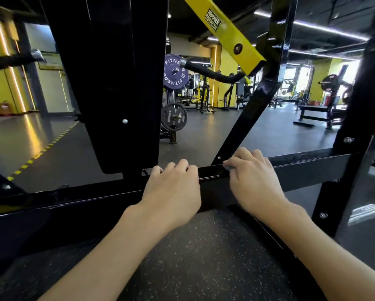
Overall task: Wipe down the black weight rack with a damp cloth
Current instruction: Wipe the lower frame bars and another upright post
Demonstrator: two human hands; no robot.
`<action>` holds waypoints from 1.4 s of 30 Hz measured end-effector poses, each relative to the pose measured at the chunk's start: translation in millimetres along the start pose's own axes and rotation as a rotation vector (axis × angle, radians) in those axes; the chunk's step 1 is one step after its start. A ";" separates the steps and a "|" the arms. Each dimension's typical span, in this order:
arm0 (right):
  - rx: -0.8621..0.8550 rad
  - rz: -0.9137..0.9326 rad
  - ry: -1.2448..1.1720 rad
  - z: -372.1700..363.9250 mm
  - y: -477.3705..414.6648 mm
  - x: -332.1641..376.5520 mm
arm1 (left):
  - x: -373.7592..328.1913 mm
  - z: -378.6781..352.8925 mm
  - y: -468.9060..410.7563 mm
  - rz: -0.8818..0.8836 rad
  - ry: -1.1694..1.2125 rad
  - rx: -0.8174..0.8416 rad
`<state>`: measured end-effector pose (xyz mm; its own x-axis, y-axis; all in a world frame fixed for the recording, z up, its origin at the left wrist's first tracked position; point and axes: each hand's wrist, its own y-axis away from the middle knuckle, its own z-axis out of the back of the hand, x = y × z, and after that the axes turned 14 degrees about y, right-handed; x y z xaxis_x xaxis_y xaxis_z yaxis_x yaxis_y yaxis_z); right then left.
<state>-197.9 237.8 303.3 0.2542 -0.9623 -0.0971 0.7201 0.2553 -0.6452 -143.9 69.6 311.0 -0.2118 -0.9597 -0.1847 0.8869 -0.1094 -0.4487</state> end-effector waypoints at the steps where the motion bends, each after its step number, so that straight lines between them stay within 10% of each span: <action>1: -0.010 -0.009 0.012 -1.3 -0.2 3.7 | -4.0 -1.1 -2.7 0.007 0.006 -0.002; 31: 0.029 0.052 -0.202 -5.2 -6.5 -26.2 | -13.5 -17.4 -9.3 -0.007 -0.063 -0.060; 35: 0.087 -0.172 -0.234 1.1 -24.3 -65.9 | -13.2 -12.3 -12.7 -0.007 0.018 -0.020; 42: 0.092 -0.612 -1.323 42.3 5.3 -64.5 | -51.3 18.3 -25.0 0.196 1.127 -0.157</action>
<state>-183.1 305.2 338.3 0.2587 -0.1459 0.9549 0.9565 -0.0996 -0.2743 -147.7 116.8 347.6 -0.3925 -0.1718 -0.9036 0.9011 0.1252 -0.4152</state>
